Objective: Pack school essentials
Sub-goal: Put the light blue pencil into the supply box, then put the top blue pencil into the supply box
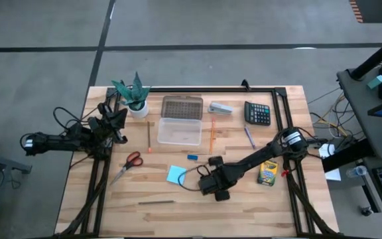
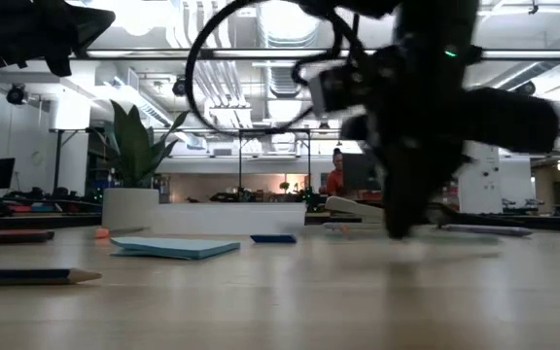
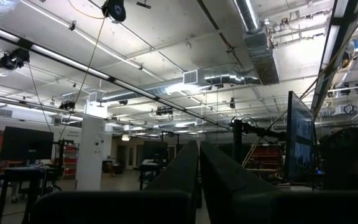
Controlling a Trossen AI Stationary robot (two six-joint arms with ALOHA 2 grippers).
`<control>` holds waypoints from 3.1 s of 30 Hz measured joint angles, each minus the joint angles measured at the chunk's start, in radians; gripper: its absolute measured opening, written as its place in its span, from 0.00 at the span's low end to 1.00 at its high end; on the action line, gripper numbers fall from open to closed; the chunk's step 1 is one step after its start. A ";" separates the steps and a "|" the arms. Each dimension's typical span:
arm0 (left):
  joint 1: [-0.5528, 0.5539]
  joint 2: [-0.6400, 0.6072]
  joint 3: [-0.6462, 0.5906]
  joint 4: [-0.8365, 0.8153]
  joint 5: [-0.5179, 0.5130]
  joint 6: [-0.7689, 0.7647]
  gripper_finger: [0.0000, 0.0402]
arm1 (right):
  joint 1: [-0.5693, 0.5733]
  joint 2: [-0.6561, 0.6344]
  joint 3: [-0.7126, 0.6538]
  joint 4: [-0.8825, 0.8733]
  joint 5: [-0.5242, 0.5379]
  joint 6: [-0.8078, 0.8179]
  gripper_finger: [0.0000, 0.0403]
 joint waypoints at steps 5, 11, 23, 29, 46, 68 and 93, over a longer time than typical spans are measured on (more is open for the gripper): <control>0.000 0.000 0.000 0.000 0.000 -0.003 0.00 | -0.015 -0.080 0.002 0.003 0.181 -0.004 0.03; 0.000 0.000 0.000 0.002 0.000 -0.004 0.00 | -0.076 -0.119 0.002 0.112 0.344 -0.129 0.03; 0.000 0.000 0.000 0.004 -0.004 -0.004 0.00 | -0.306 -0.103 0.021 0.504 0.335 -0.457 0.03; 0.000 0.000 0.000 0.004 -0.004 -0.003 0.00 | -0.442 -0.102 0.023 0.539 0.145 -0.478 0.03; 0.000 0.000 0.000 0.006 -0.020 -0.003 0.00 | -0.536 -0.036 0.023 0.668 -0.017 -0.504 0.03; 0.000 0.000 0.000 0.007 -0.022 -0.002 0.00 | -0.534 0.063 0.045 0.677 0.073 -0.571 0.16; 0.000 0.000 0.000 0.007 -0.022 -0.003 0.00 | -0.371 -0.131 -0.021 0.517 0.081 -0.328 0.24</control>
